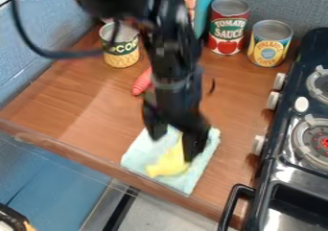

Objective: Take the banana and put it on the kitchen rag

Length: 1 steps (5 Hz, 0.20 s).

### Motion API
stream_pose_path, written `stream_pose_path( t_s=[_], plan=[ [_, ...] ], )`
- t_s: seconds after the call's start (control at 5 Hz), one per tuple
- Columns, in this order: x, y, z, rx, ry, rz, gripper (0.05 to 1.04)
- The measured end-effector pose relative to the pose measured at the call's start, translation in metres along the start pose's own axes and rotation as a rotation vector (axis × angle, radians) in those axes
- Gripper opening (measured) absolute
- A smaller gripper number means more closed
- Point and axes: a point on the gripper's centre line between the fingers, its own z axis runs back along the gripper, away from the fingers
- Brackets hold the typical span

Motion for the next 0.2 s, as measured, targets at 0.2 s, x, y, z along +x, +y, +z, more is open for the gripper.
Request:
stream_pose_path(
  t_s=[0.2],
  plan=[
    [-0.0048,0.0091,0.0219,-0.017,-0.029,0.062,1.001]
  ],
)
